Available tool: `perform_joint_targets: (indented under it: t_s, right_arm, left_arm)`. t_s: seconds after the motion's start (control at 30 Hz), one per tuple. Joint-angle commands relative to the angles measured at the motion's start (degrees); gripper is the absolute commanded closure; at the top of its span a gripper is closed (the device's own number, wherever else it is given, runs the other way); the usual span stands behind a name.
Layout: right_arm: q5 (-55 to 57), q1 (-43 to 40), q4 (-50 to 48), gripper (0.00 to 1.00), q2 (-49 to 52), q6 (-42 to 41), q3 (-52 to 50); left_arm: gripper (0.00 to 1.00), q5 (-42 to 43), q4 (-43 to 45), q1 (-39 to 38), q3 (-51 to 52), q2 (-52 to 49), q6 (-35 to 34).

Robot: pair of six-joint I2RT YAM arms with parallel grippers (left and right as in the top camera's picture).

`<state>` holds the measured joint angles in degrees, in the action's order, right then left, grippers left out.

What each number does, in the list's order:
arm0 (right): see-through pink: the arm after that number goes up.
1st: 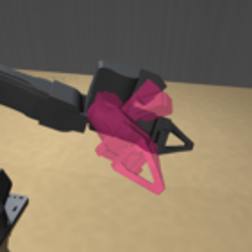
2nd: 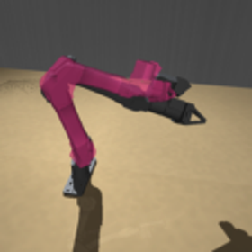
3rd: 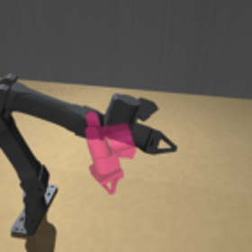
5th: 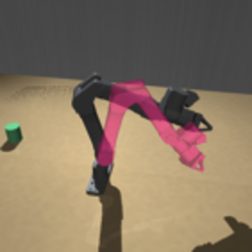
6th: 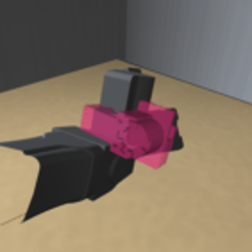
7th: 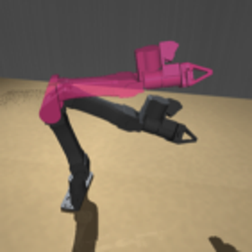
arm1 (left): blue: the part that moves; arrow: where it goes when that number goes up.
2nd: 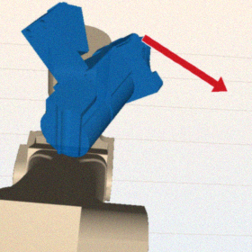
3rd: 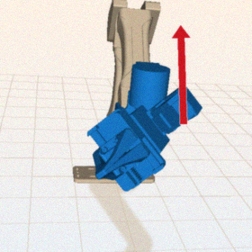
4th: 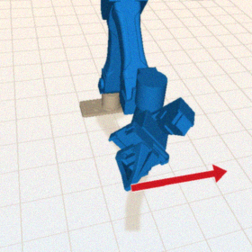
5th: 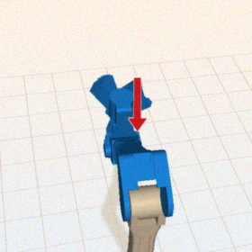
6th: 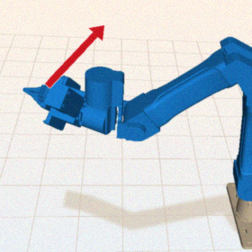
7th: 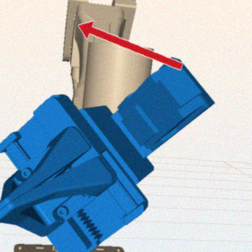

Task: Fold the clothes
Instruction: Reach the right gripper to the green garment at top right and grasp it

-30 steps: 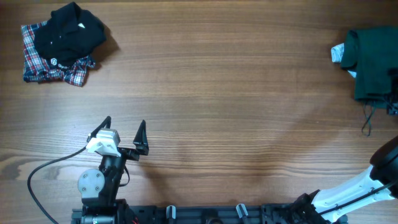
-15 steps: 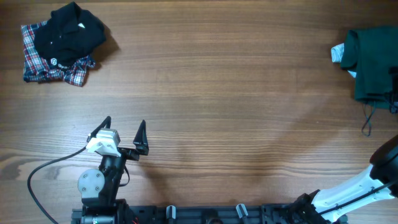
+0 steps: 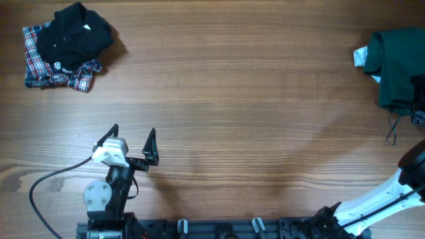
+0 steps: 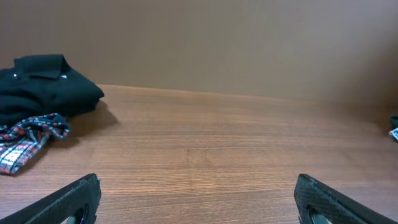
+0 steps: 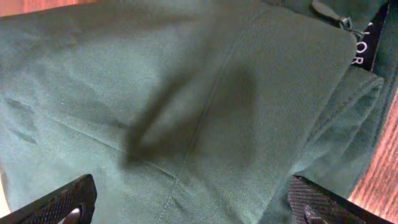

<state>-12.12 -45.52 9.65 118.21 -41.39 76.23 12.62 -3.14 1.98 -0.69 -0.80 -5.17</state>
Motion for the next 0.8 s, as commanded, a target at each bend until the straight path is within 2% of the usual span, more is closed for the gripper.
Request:
perform_joint_targets:
  t_s: [0.0,0.13,0.2,0.37,0.43,0.47,0.5,0.63,0.7,0.77]
  right_arm:
    - [1.2,0.33,-1.11,0.17,1.4,-0.57,-0.42]
    - [1.27,0.33,-1.14,0.53,1.4,-0.59,-0.42]
    - [1.88,0.33,-1.07,0.66,1.4,-0.66,-0.42]
    - [2.97,0.33,-1.03,0.66,1.49,-0.68,-0.52]
    - [3.39,0.33,-1.03,0.75,1.6,-0.61,-0.61]
    - [3.39,0.33,-0.87,0.82,1.6,-0.59,-0.61]
    - [3.37,0.33,-0.57,0.96,1.6,-0.57,-0.61]
    - [1.18,0.33,0.11,0.96,1.57,3.02,-0.59]
    - [-3.72,0.31,-1.51,0.96,0.92,7.13,-0.55]
    - [-6.75,0.28,-2.82,0.96,-1.05,7.34,-0.55]
  left_arm:
    - [0.0,-0.72,-0.15,-0.37,0.37,0.42,0.46]
    - [0.0,-0.72,-0.15,-0.37,0.37,0.42,0.46]
    - [0.0,-0.72,-0.15,-0.37,0.37,0.42,0.46]
    - [0.0,-0.72,-0.15,-0.37,0.37,0.42,0.46]
    - [0.0,-0.7,-0.15,-0.37,0.37,0.42,0.46]
    - [0.0,-0.7,-0.15,-0.37,0.37,0.42,0.46]
    - [0.0,-0.72,-0.15,-0.37,0.37,0.42,0.46]
    - [0.0,-0.72,-0.15,-0.37,0.37,0.42,0.46]
    - [0.0,-0.72,-0.15,-0.37,0.37,0.42,0.46]
    - [0.0,-0.72,-0.15,-0.37,0.37,0.42,0.46]
